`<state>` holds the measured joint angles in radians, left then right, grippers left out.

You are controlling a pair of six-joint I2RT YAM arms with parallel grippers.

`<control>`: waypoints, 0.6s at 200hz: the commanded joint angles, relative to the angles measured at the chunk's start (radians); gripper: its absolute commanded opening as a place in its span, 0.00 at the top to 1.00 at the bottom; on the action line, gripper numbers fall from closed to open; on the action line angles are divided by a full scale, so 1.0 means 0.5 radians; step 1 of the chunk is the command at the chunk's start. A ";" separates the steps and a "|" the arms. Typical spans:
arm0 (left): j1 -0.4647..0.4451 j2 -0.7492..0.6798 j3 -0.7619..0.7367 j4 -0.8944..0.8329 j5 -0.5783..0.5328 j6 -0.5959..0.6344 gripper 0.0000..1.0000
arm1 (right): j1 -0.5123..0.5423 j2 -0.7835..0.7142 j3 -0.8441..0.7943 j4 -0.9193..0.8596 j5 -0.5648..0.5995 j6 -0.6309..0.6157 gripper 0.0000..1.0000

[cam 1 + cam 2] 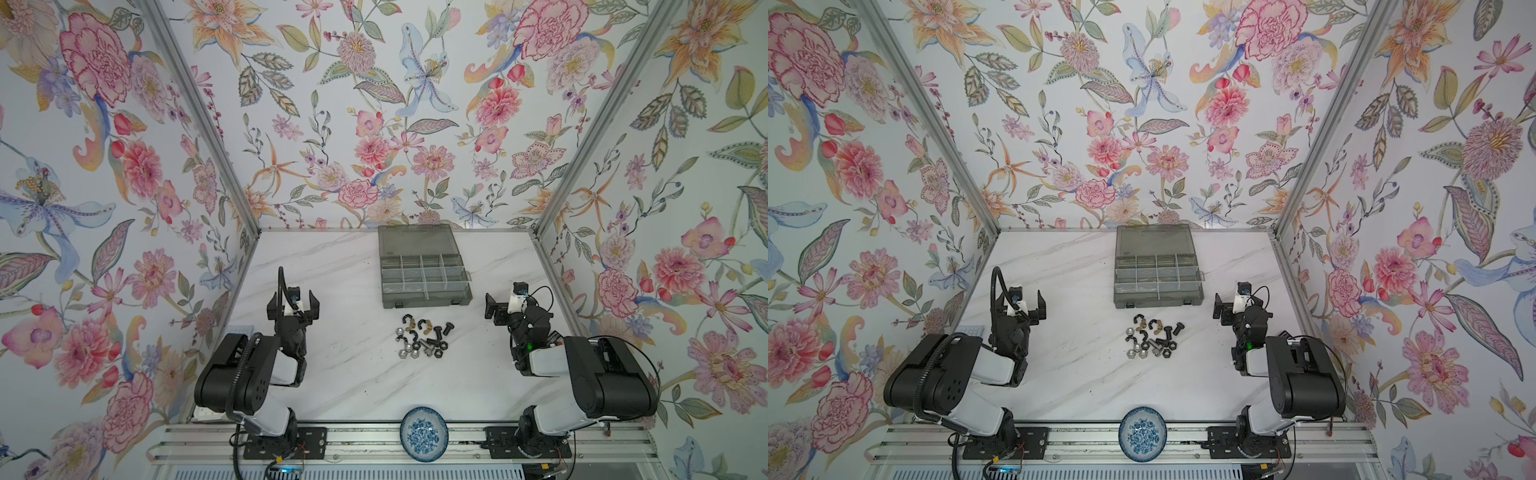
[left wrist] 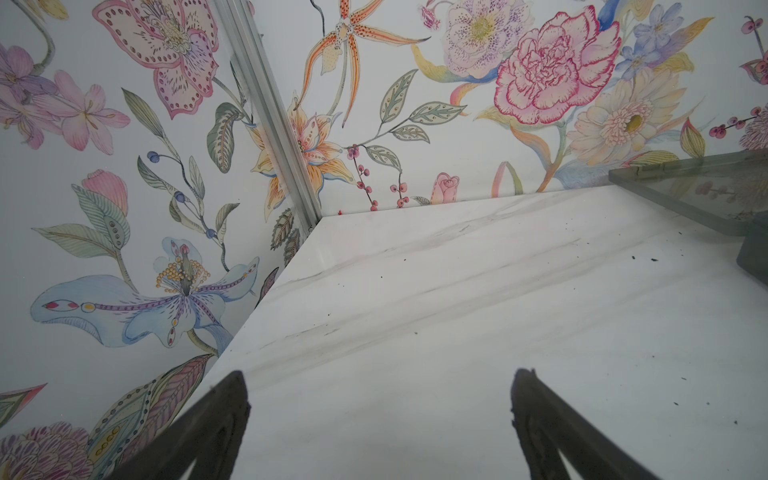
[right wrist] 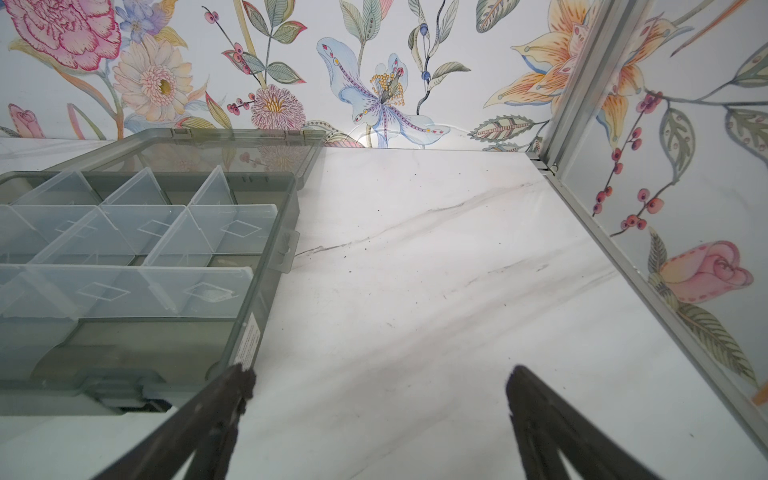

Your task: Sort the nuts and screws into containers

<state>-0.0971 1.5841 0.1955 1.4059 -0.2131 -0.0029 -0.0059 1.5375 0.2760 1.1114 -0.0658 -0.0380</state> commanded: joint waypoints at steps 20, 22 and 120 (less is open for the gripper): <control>0.019 -0.011 0.032 -0.005 0.013 0.015 0.01 | 0.015 0.022 0.038 -0.022 0.033 -0.005 0.01; 0.019 -0.011 0.032 -0.003 0.015 0.015 0.01 | 0.015 0.021 0.039 -0.022 0.032 -0.004 0.01; 0.018 -0.188 0.032 -0.134 0.057 0.030 0.00 | 0.012 -0.034 0.034 -0.052 0.162 0.052 0.01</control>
<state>-0.0959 1.5776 0.1955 1.3926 -0.1871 -0.0013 -0.0059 1.5375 0.2760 1.1110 -0.0444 -0.0364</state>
